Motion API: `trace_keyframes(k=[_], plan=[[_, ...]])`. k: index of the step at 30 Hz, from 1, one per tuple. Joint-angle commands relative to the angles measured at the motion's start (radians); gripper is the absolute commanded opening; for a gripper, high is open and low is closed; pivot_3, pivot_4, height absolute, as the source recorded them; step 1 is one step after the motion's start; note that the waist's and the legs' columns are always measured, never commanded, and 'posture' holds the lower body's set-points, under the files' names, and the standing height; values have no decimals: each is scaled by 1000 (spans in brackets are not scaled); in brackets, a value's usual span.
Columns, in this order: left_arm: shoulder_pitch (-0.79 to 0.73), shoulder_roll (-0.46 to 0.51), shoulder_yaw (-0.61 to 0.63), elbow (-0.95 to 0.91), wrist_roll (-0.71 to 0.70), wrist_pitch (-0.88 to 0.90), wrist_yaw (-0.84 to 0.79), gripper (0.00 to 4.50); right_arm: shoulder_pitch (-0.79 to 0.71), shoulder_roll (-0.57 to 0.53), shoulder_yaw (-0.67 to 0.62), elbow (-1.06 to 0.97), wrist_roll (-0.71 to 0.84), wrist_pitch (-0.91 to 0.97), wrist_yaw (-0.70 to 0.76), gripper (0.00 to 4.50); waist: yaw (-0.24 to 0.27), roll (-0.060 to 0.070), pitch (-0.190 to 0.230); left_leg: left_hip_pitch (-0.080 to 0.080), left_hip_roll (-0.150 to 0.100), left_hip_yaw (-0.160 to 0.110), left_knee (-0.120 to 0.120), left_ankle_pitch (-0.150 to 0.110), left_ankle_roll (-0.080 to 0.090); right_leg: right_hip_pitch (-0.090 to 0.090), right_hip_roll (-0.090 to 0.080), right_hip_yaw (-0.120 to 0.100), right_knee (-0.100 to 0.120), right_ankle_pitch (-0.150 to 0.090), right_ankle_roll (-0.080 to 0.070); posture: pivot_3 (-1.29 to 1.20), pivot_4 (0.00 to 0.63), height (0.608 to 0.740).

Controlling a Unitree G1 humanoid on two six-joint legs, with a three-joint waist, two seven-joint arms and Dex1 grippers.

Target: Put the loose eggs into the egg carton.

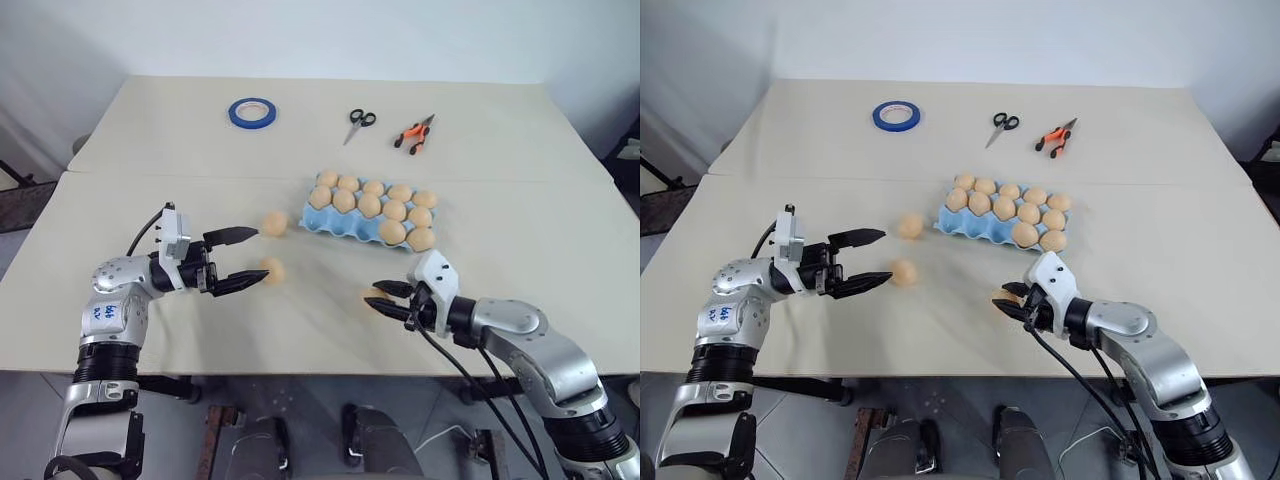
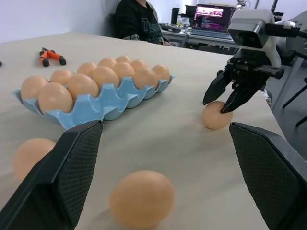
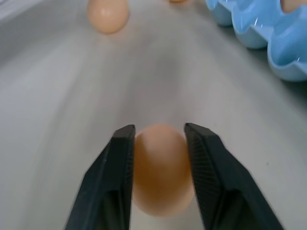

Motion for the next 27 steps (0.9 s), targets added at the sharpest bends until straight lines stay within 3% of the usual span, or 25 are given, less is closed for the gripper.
trace_keyframes(k=[1,24,27], plan=[[4,-2,21,-45,-20,-23,10,4500,-31,-20,-53,-18,33,13,20,1813,0,0,0,0,0,0,0,0,0,0,0,0,0,0,0,0,150,740],[17,-10,24,-62,-25,-22,37,4500,-38,-23,43,58,-24,52,45,1813,-1,0,0,0,0,0,0,0,0,0,0,0,0,0,0,0,150,740],[18,-9,25,-63,-25,-22,39,4500,-32,-25,44,52,-30,41,48,1245,-1,-1,0,0,0,0,0,0,0,0,0,0,0,0,0,0,150,740]])
